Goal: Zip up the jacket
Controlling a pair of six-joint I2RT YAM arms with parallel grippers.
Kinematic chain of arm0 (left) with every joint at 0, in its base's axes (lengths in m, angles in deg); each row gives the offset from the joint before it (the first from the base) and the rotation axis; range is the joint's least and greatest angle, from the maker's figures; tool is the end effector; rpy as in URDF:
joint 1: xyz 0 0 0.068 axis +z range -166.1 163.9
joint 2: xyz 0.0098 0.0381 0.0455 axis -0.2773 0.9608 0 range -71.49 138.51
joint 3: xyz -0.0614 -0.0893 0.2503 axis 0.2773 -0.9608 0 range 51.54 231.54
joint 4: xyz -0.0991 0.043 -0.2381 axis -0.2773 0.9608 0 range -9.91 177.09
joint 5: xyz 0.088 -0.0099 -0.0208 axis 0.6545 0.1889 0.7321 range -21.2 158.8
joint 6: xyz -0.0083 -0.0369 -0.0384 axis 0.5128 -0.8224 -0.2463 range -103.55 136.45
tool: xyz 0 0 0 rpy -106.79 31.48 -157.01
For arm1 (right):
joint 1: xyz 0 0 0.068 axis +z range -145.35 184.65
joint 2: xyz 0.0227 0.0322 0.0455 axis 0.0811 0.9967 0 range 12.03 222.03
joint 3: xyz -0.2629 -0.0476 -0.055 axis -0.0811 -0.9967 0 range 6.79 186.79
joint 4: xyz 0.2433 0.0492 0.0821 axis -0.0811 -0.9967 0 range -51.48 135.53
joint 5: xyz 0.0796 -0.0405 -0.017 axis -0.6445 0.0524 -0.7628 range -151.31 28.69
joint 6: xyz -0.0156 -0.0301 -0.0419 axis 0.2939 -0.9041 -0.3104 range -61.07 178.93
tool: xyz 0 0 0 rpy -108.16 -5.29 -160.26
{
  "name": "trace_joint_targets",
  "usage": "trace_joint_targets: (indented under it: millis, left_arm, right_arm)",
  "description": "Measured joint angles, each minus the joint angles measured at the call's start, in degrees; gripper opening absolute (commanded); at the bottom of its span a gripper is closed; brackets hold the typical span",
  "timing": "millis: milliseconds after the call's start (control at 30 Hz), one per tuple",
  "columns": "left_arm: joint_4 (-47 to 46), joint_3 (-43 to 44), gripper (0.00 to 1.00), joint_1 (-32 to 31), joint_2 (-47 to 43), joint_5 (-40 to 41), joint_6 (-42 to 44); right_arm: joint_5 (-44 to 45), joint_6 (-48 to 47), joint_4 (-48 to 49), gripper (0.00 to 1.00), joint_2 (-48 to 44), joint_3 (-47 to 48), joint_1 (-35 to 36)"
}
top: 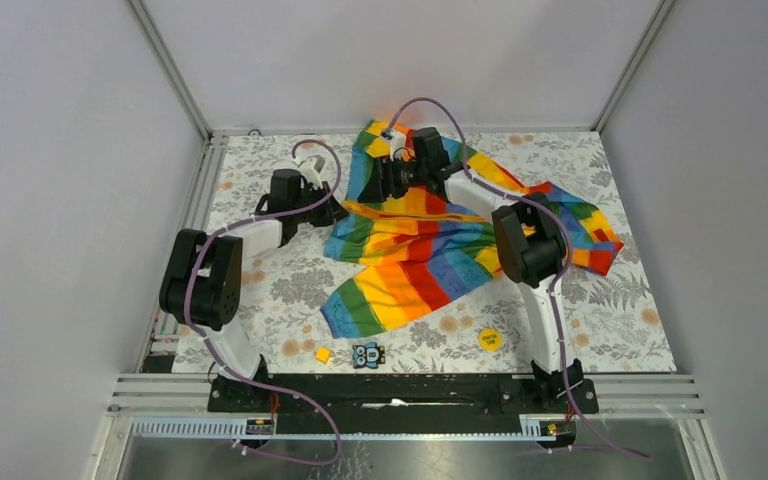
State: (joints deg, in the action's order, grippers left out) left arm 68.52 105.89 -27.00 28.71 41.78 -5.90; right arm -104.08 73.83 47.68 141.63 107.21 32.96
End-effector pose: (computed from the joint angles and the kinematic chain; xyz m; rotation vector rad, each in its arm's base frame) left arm 0.3581 -0.0854 0.1797 0.0586 2.2159 -0.8389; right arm 0.4469 0.2682 0.2043 -0.7344 1.9971 1.2199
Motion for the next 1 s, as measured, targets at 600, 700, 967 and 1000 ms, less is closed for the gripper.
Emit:
trace_joint_targets:
  millis: [600,700,967,1000]
  left_arm:
    - [1.7,-1.03,0.0,-0.5,-3.74,-2.36,4.85]
    - [1.84,-1.03,0.0,-0.5,-3.74,-2.47,4.92]
    - [2.4,-1.03,0.0,-0.5,-3.74,-2.78,5.11]
    - [2.43,-1.03,0.0,-0.5,-3.74,-2.78,5.25]
  right_arm:
    - [-10.97,-9.01,4.63,0.52,4.94,0.37,0.17]
    - [-11.87,-9.22,4.85,0.52,7.23,1.33,0.46]
    - [-12.39,-7.98,8.35,0.61,9.27,1.36,1.6]
    - [-12.41,-7.85,8.79,0.61,9.27,1.4,1.62]
